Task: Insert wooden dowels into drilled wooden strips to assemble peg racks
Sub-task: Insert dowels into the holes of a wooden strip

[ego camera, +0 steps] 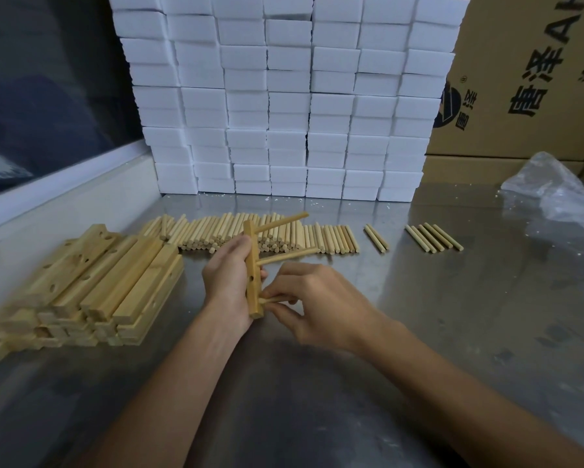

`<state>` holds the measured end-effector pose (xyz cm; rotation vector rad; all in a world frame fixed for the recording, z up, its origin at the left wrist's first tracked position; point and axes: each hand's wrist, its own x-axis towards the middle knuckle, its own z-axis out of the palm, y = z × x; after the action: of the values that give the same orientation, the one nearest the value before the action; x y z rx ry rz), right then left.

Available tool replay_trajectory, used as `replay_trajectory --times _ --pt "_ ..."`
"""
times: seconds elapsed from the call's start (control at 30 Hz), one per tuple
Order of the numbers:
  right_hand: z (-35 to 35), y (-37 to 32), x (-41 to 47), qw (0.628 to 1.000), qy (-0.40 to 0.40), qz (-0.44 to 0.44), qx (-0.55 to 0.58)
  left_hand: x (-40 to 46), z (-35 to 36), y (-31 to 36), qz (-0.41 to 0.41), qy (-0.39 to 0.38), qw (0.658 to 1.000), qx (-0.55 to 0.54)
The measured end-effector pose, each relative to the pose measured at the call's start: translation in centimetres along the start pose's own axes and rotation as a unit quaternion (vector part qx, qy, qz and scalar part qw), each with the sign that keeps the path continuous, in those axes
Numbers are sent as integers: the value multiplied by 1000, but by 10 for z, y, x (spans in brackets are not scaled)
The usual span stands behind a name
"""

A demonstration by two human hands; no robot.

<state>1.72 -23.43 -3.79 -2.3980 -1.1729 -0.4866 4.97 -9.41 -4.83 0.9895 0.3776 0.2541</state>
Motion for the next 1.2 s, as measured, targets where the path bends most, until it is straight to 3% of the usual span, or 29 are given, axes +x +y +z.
replay_trajectory --times 0.23,0.4,0.63,0.83,1.07,1.2 --pt "-2 -3 5 997 11 -45 -54 -5 3 0 6 12 1000 4" --pt "1 -5 10 996 -14 -15 -91 -7 4 0 9 18 1000 8" --pt "-13 -4 12 997 -62 -22 -32 -5 3 1 5 20 1000 -12" --pt "-12 -2 14 997 -61 2 -48 -3 5 -1 15 22 1000 -16" --pt "-22 2 14 996 35 74 -38 4 -1 2 20 46 999 -7" --pt "-26 7 9 977 168 122 -47 11 -8 5 15 70 997 -16"
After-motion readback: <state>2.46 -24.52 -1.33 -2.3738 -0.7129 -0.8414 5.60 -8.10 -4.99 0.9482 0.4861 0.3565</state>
